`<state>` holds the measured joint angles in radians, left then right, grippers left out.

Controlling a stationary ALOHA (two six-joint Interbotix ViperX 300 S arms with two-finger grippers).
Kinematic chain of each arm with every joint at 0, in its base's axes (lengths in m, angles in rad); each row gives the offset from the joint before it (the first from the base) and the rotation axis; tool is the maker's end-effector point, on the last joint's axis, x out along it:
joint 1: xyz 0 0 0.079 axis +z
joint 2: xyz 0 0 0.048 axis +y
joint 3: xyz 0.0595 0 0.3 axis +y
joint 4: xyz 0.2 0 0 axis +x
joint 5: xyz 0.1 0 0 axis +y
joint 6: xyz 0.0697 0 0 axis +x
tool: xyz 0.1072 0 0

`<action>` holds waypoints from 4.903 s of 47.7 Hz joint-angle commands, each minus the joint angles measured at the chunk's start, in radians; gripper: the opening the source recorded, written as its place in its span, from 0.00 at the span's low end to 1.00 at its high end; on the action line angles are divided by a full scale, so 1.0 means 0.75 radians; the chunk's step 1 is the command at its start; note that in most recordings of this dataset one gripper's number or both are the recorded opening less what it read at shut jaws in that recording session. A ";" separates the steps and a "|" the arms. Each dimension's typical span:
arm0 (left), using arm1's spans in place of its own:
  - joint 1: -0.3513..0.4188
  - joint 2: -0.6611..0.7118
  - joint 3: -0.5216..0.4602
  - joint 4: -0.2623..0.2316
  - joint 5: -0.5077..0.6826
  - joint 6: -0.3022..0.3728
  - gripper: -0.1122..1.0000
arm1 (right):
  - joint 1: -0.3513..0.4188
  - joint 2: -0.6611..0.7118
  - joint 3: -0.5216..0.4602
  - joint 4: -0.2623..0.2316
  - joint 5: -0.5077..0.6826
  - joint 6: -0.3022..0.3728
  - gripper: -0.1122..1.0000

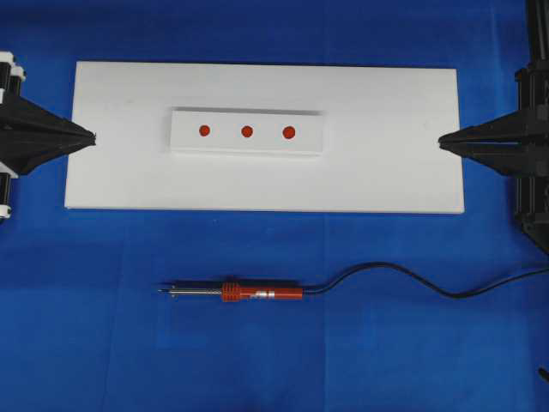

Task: Touch the tip of the soldering iron to the mark.
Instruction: 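Reach the right gripper down and grasp the red soldering iron handle, then lift the soldering iron and carry it over the white strip, then angle the iron tip down and move it toward the left red dot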

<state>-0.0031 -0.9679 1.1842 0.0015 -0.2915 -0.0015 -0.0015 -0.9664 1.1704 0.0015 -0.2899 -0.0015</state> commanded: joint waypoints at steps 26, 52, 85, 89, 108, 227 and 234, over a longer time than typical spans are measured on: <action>0.002 0.016 -0.014 -0.004 -0.008 -0.010 0.12 | 0.241 0.237 -0.157 0.008 0.039 0.162 0.06; 0.010 0.006 0.006 -0.002 -0.016 -0.008 0.12 | 0.333 0.920 -0.374 0.190 -0.196 0.192 0.90; 0.012 -0.004 0.027 0.000 -0.018 -0.006 0.12 | 0.485 1.624 -0.679 0.777 -0.456 -0.053 0.90; 0.012 -0.004 0.029 0.000 -0.018 -0.006 0.12 | 0.501 1.681 -0.708 0.812 -0.460 -0.053 0.90; 0.012 -0.004 0.033 0.000 -0.018 -0.006 0.12 | 0.520 1.814 -0.789 0.845 -0.462 -0.053 0.87; 0.018 -0.006 0.041 0.000 -0.022 -0.020 0.12 | -0.192 1.096 -0.712 0.802 0.403 -0.732 0.16; 0.018 -0.006 0.039 0.000 -0.022 -0.022 0.12 | -0.278 1.096 -0.749 0.800 0.462 -0.800 0.16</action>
<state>0.0077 -0.9771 1.2241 0.0000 -0.2976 -0.0169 -0.1856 -0.1166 0.6473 0.6044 0.0430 -0.5875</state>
